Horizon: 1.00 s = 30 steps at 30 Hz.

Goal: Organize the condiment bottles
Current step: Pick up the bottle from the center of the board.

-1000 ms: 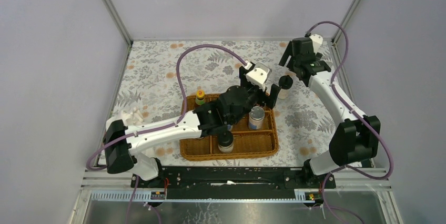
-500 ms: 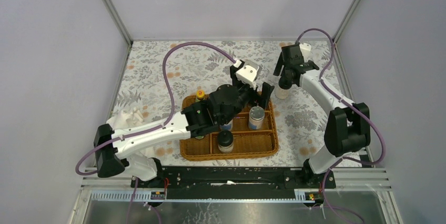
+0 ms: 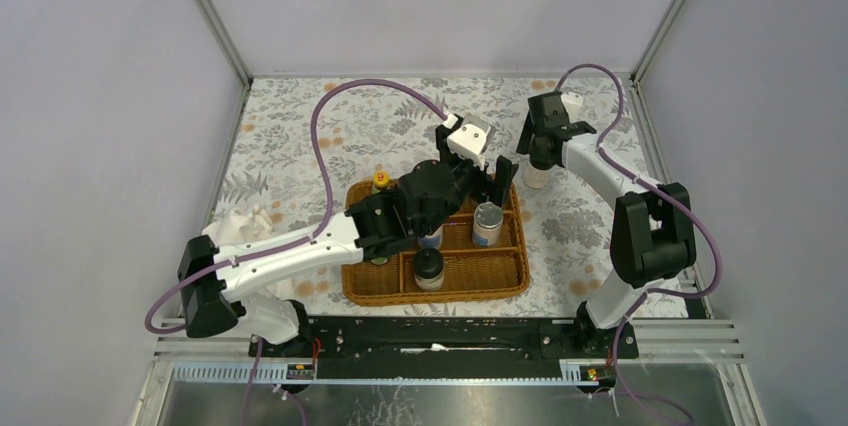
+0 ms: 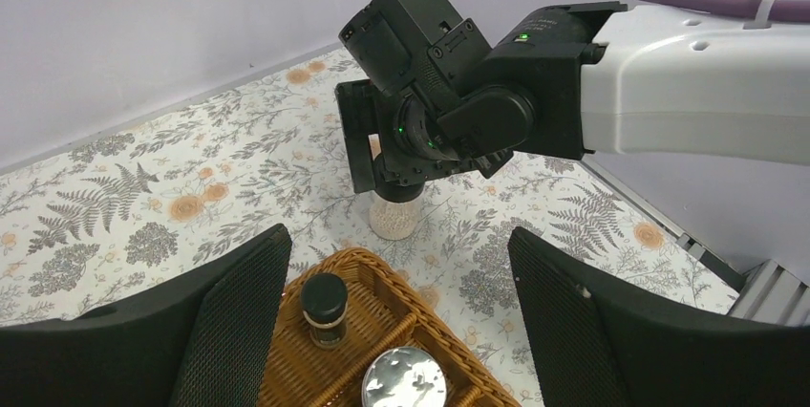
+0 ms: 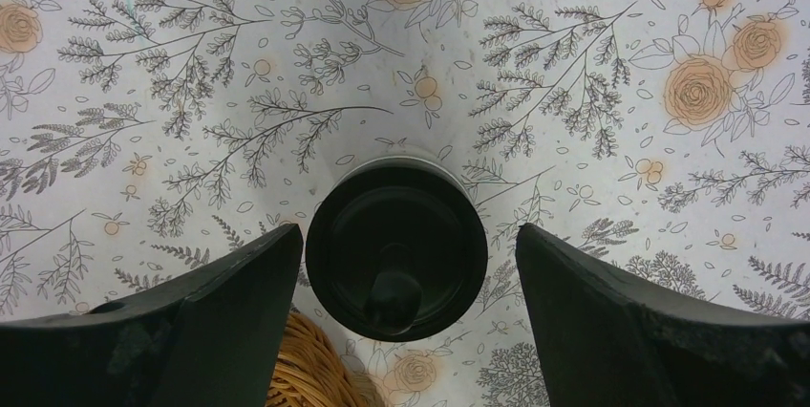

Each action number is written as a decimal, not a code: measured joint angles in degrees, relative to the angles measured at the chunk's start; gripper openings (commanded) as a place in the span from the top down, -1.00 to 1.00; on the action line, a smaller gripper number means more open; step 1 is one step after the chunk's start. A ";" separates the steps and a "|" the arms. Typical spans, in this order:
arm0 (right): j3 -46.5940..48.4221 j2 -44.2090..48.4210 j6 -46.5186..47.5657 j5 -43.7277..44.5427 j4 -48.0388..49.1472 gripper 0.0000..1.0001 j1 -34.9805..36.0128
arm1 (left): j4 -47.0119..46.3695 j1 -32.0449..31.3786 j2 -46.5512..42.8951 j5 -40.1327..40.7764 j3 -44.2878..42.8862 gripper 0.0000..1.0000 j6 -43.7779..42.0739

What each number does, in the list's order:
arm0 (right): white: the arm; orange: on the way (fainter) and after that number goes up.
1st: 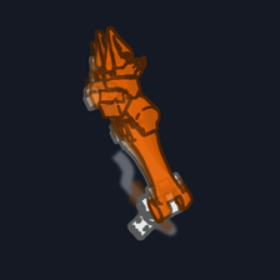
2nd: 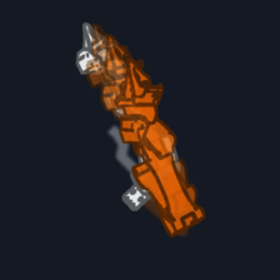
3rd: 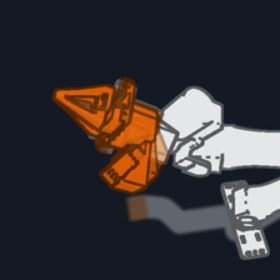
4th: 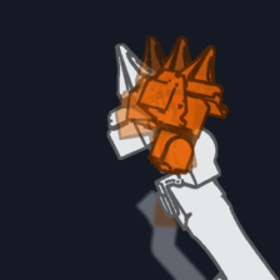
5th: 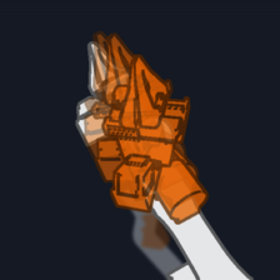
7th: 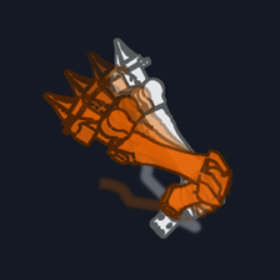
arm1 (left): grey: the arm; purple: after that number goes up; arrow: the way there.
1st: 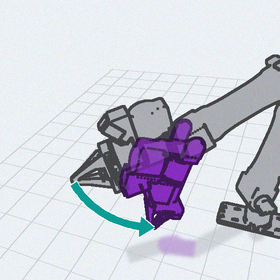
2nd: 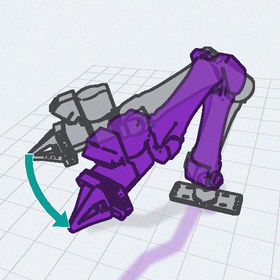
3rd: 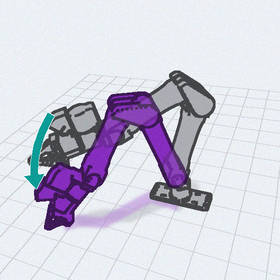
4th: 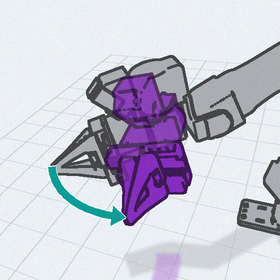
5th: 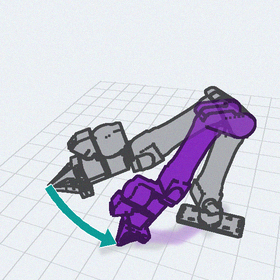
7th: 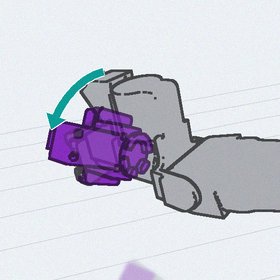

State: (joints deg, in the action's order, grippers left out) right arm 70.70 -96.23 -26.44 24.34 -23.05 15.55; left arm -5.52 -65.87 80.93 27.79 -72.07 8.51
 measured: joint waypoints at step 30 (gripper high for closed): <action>-0.79 1.64 0.02 -0.35 -1.64 1.00 1.07 | 0.02 0.42 -0.85 2.80 1.81 -0.76 -1.01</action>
State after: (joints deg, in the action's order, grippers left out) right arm 69.91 -94.59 -26.41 23.99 -24.69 16.62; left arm -5.50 -65.45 80.07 30.59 -70.26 7.51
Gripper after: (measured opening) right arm 0.685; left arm 0.884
